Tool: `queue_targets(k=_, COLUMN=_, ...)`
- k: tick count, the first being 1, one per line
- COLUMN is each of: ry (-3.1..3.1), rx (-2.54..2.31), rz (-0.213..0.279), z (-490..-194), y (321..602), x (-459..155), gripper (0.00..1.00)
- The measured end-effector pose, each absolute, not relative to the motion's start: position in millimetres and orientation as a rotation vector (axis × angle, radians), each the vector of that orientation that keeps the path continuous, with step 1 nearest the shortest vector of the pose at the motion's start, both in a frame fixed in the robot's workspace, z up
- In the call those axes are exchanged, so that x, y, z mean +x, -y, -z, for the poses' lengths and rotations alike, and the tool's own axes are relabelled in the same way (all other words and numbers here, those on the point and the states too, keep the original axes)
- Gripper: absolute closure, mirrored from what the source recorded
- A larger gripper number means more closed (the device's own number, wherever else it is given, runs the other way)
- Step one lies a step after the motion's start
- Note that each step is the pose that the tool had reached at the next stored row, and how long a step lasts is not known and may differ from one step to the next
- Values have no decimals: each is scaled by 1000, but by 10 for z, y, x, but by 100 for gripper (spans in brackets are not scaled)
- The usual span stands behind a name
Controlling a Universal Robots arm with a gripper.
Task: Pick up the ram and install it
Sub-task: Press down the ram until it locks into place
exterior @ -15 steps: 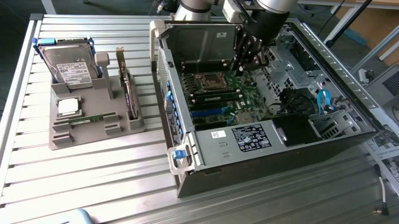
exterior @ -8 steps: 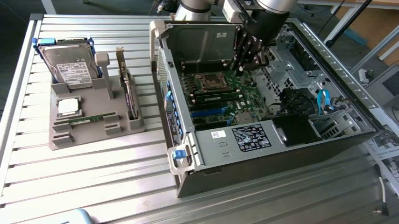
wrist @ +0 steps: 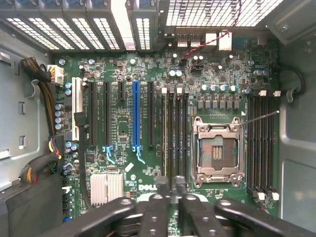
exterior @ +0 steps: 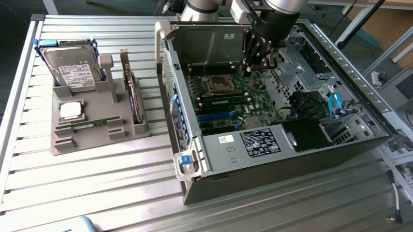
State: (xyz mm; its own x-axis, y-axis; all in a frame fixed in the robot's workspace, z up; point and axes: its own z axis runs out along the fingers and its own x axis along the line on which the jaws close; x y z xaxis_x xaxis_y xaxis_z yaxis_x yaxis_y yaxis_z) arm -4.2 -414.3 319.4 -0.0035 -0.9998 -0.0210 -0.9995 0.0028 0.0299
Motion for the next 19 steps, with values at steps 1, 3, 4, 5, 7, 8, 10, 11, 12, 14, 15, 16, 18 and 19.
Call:
queue_targets(k=1, ry=2220, rx=2213, rz=56, z=-3194, y=4143, x=-42, gripper=89)
queue_targets(k=3, ry=2220, rx=2213, rz=56, z=-3194, y=4143, x=-42, gripper=89)
queue_targets(k=4, ry=2220, rx=2213, rz=56, z=-3194, y=4143, x=-42, gripper=89)
queue_targets(k=5, ry=2220, rx=2213, rz=56, z=-3194, y=4143, x=-42, gripper=89)
queue_targets(k=7, ry=2220, rx=2213, rz=56, z=-3194, y=4143, x=-42, gripper=89)
queue_targets(k=8, ry=2220, rx=2213, rz=56, z=-3194, y=4143, x=-42, gripper=89)
queue_targets(k=10, ry=2220, rx=2213, rz=56, z=-3194, y=4143, x=-42, gripper=89)
queue_targets(k=11, ry=2220, rx=2213, rz=56, z=-3194, y=4143, x=-42, gripper=89)
queue_targets(k=12, ry=2220, rx=2213, rz=56, z=-3194, y=4143, x=-42, gripper=89)
queue_targets(k=14, ry=2220, rx=2213, rz=56, z=-3194, y=4143, x=-28, gripper=89)
queue_targets(k=15, ry=2220, rx=2213, rz=56, z=-3194, y=4143, x=-14, gripper=89)
queue_targets(k=16, ry=2220, rx=2213, rz=56, z=-3194, y=4143, x=3, gripper=89)
queue_targets(k=18, ry=2220, rx=2213, rz=56, z=-3194, y=4142, x=43, gripper=89)
queue_targets(k=19, ry=2220, rx=2213, rz=56, z=-3194, y=4142, x=64, gripper=89)
